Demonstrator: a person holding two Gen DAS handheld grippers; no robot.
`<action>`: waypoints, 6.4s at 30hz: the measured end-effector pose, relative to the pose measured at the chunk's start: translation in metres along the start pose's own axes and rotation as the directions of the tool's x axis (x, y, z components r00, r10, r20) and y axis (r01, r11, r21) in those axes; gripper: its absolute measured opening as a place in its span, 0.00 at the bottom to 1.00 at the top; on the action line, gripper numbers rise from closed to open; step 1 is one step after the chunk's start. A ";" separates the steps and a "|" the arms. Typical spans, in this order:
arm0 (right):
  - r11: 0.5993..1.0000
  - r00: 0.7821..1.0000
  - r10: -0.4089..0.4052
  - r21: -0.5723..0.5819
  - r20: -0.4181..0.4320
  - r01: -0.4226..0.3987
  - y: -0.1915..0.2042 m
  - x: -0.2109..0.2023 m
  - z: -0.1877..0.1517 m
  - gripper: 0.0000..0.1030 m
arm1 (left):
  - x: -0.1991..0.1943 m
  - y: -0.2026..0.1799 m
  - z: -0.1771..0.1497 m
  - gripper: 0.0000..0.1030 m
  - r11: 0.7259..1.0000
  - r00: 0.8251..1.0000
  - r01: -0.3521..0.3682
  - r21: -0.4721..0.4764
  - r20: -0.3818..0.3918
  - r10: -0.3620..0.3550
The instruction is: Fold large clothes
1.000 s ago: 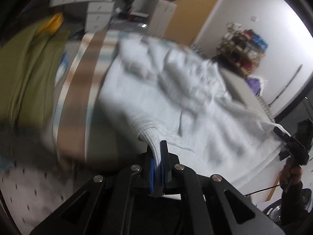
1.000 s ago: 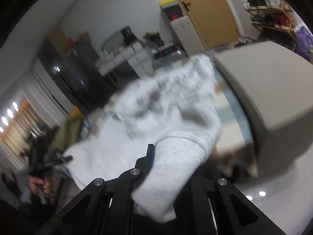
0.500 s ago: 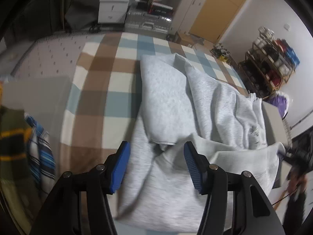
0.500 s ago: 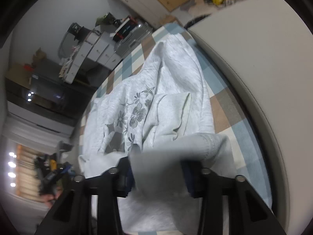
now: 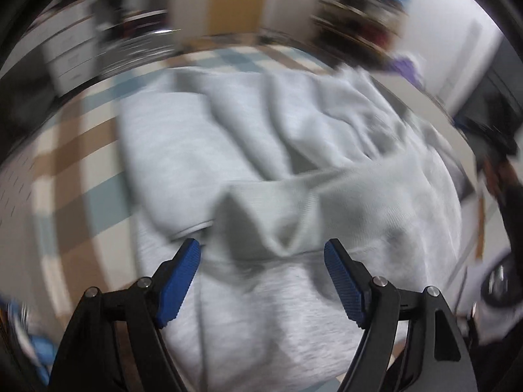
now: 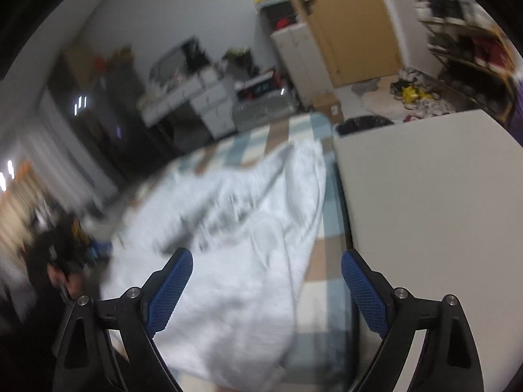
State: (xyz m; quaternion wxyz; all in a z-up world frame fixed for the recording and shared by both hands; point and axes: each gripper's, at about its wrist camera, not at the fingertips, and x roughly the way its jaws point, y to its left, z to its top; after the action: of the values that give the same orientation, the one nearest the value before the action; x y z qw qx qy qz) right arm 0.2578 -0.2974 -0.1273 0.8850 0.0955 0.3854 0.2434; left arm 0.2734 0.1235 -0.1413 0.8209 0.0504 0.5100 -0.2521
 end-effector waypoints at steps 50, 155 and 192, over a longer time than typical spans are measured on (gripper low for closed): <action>0.995 0.993 0.077 -0.061 -0.085 -0.082 0.025 0.001 -0.045 0.13 | 0.024 -0.018 0.013 0.59 0.988 0.991 0.131 0.085 -0.007 -0.131; 0.953 0.985 -0.133 -0.288 -0.112 0.096 0.191 0.057 -0.102 0.39 | -0.062 -0.118 -0.124 0.73 0.898 0.972 -0.127 -0.420 0.126 0.196; 0.990 0.992 0.066 -0.115 -0.112 -0.079 0.175 0.068 -0.127 0.54 | 0.002 -0.104 -0.064 0.80 0.898 0.956 -0.279 -0.340 -0.013 0.292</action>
State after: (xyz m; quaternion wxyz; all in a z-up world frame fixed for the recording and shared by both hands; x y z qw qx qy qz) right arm 0.1424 -0.1146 -0.1948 0.8575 0.0431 0.4138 0.3026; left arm 0.1738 0.0546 -0.1552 0.8550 -0.0218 0.5168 -0.0388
